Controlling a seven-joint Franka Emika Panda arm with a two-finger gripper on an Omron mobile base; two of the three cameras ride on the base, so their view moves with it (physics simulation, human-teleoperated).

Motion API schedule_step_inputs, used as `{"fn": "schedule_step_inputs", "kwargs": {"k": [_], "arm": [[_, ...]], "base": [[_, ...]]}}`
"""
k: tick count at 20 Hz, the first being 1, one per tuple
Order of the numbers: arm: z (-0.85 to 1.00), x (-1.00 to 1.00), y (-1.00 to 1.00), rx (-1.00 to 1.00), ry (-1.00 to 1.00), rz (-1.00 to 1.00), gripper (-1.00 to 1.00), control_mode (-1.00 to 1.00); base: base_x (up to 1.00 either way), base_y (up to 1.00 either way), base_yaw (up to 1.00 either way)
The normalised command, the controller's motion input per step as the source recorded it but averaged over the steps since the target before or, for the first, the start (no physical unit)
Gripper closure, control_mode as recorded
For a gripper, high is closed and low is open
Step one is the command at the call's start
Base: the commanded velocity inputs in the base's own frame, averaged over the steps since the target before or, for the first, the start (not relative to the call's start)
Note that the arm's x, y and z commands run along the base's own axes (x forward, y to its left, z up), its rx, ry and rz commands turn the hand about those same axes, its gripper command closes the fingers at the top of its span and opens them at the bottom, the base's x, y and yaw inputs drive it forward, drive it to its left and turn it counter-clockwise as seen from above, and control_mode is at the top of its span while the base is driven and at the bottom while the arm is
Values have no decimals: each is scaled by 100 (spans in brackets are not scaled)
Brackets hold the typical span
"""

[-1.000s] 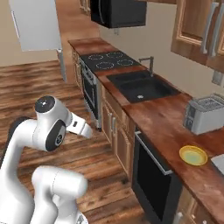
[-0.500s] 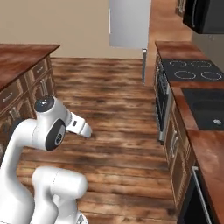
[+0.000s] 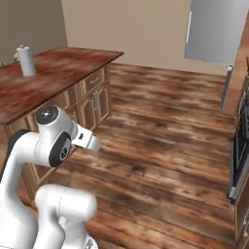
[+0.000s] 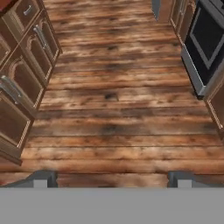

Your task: Take a sugar cube from the saucer and place it inside the coffee. Then, grab milk from the fridge and place it next to the coffee on the counter to sweeten the coffee.

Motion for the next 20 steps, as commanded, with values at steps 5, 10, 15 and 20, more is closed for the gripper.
{"fn": "schedule_step_inputs", "kwargs": {"k": [5,10,15,20], "arm": [[0,0,0,0,0,0,-100,100],[0,0,0,0,0,0,-100,100],[0,0,0,0,0,0,-100,100],[0,0,0,0,0,0,-100,100]], "base": [[100,5,33],[100,0,16],[100,0,6],[99,0,2]]}}
